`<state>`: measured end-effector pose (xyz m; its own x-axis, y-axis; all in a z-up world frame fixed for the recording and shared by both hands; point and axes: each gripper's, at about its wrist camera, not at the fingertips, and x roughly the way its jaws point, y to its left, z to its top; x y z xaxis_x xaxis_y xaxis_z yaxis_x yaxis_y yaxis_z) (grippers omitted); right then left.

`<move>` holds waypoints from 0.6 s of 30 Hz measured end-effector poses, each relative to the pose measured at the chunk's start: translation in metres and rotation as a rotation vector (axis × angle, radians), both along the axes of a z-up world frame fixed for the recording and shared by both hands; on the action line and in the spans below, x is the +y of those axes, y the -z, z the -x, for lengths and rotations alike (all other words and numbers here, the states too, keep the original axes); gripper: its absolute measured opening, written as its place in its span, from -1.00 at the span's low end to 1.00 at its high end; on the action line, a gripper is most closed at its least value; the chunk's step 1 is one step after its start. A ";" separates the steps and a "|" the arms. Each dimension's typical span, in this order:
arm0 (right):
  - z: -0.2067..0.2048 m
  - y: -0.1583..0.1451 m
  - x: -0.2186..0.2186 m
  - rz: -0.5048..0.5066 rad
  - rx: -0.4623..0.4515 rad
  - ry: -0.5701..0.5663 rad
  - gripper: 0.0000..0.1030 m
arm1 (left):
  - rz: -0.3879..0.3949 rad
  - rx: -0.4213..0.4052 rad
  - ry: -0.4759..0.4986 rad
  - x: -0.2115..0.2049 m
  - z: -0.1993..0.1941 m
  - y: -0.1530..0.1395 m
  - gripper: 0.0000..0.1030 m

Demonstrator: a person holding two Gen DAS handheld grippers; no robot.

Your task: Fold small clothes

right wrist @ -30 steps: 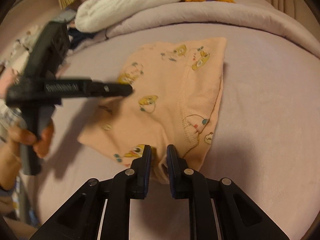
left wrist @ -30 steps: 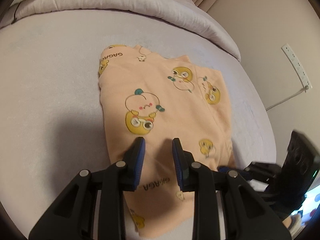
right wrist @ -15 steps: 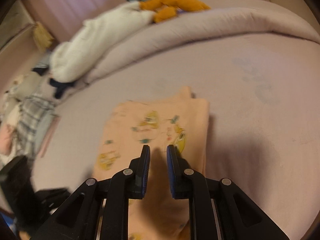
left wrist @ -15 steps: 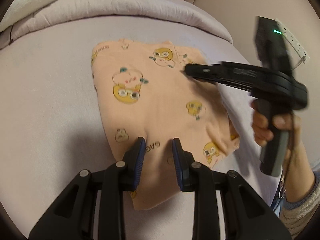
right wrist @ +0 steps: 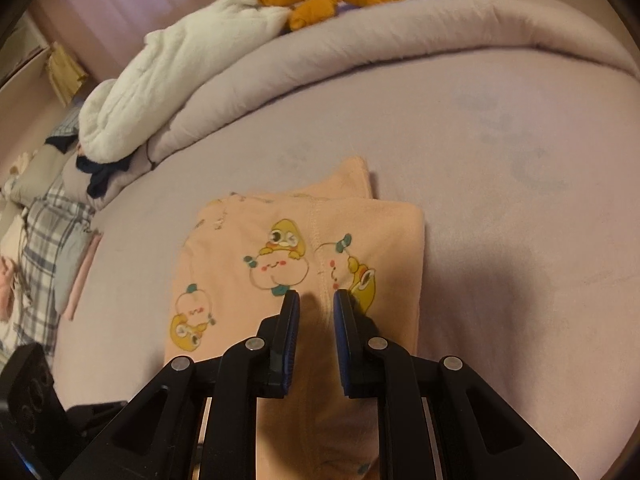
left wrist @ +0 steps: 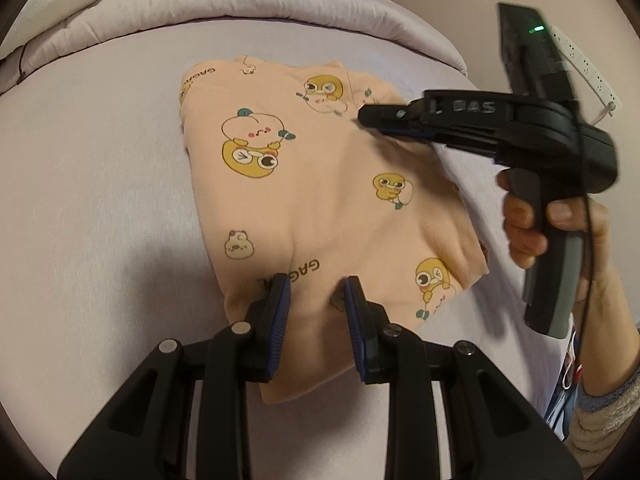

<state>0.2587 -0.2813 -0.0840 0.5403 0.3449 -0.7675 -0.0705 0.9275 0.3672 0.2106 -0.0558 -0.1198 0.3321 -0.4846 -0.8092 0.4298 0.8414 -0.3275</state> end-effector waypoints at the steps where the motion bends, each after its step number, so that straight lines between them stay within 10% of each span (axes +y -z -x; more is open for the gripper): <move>1: 0.006 -0.005 0.002 0.005 -0.018 -0.017 -0.70 | -0.004 -0.001 0.002 0.000 0.001 0.000 -0.47; 18: 0.084 0.005 0.018 0.158 -0.044 -0.150 -0.69 | -0.021 0.003 -0.037 -0.003 0.004 0.003 -0.47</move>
<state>0.1746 -0.2638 -0.0891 0.5259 0.3012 -0.7954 -0.2246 0.9512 0.2117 0.2068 -0.0585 -0.1225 0.3475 -0.4550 -0.8199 0.3973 0.8635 -0.3108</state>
